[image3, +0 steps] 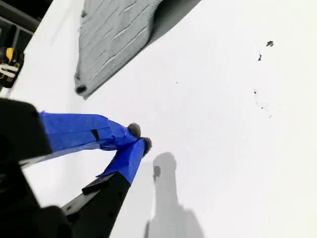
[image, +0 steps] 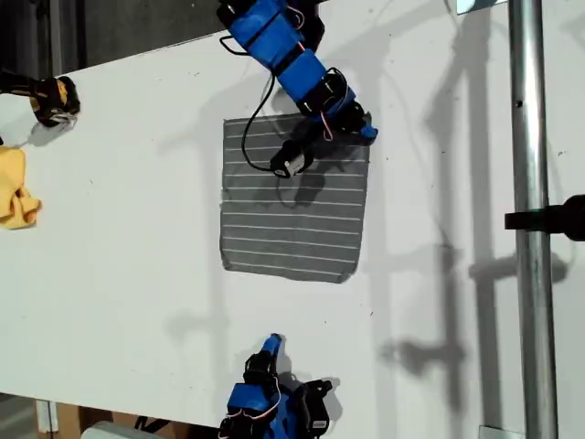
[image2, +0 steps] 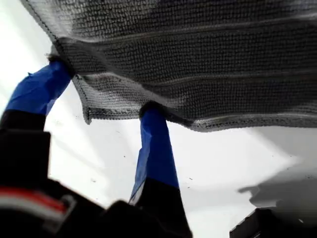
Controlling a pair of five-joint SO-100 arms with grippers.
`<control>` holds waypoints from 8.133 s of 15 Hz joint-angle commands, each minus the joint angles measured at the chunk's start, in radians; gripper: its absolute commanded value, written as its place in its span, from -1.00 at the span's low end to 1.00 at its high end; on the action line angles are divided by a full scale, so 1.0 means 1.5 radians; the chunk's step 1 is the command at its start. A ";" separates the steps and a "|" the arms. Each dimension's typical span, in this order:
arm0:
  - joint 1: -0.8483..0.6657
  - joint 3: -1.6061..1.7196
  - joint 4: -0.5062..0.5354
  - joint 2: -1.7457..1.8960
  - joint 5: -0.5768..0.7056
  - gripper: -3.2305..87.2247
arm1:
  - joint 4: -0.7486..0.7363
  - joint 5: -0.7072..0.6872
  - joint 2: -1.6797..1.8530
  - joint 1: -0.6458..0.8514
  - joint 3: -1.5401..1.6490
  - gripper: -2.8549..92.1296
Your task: Grasp corners of a towel and fold twice.
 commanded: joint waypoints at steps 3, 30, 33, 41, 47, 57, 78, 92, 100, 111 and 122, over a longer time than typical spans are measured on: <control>0.004 -0.004 0.002 0.003 -0.004 -0.98 | -0.022 -0.003 0.028 0.014 0.013 -0.81; 0.230 -1.452 0.214 -1.325 0.263 -0.98 | -0.035 -0.082 0.038 0.045 -0.003 -0.94; 0.240 -1.451 0.155 -1.351 0.273 -0.98 | -0.035 -0.084 0.038 0.046 -0.003 -0.94; 0.282 -1.434 0.117 -1.382 0.280 -0.17 | -0.034 -0.090 0.040 0.050 -0.003 -0.94; 0.289 -1.407 0.116 -1.474 0.326 -0.07 | -0.034 -0.090 0.041 0.048 -0.003 -0.94; 0.288 -1.412 0.020 -1.696 0.296 -0.14 | -0.032 -0.087 0.041 0.042 -0.003 -0.94; 0.324 -1.461 0.063 -1.588 0.311 -0.98 | 0.101 -0.129 0.147 0.018 -0.192 -0.94; 0.132 -1.449 0.154 -1.508 0.422 -0.98 | 0.314 -0.252 0.131 0.299 -0.290 -0.94; -0.091 -1.452 0.150 -1.522 0.537 -0.98 | 0.313 -0.394 0.290 0.632 -0.195 -0.94; -0.164 -1.485 0.105 -1.518 0.587 -0.98 | 0.335 -0.479 0.353 0.802 -0.265 -0.94; -0.047 -1.428 0.167 -1.521 0.506 -0.98 | 0.320 -0.251 0.355 0.553 -0.098 -0.94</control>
